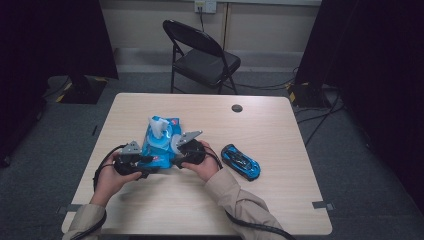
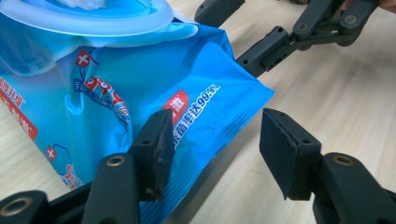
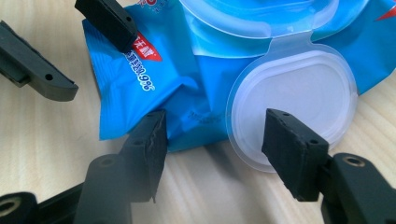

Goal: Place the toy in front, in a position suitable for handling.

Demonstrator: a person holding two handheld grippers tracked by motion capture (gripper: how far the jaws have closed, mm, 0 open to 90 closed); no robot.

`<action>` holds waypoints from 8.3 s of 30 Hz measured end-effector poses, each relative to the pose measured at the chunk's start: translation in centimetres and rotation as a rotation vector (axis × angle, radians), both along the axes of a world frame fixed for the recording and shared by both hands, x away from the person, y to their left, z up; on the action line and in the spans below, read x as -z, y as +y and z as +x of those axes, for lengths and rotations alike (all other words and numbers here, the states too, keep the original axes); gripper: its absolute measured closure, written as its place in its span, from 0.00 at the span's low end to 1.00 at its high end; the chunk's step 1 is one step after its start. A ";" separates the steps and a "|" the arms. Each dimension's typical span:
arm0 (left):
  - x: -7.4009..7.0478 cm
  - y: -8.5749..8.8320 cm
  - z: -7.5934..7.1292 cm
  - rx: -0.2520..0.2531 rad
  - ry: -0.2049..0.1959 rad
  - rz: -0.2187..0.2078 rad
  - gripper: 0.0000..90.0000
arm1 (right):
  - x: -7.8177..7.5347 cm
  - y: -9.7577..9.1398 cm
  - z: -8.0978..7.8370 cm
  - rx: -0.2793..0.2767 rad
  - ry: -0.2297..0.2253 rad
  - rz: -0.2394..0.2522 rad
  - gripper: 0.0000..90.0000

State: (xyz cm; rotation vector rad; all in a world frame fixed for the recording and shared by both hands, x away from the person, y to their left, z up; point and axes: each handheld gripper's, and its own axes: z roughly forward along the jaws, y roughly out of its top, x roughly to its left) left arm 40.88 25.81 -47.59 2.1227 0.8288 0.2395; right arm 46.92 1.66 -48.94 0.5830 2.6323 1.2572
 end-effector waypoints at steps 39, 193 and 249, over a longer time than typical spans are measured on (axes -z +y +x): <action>2.6 -3.2 -6.2 0.213 -0.023 0.119 0.17 | -0.8 -19.2 -3.2 0.261 0.006 -0.023 0.20; 3.2 -3.6 -6.4 0.223 -0.041 0.099 0.06 | 1.9 -17.7 -11.0 0.162 0.030 -0.058 0.15; -6.6 -3.3 3.6 -0.032 0.028 0.045 0.22 | 1.8 -18.0 -11.1 0.189 0.018 -0.042 0.26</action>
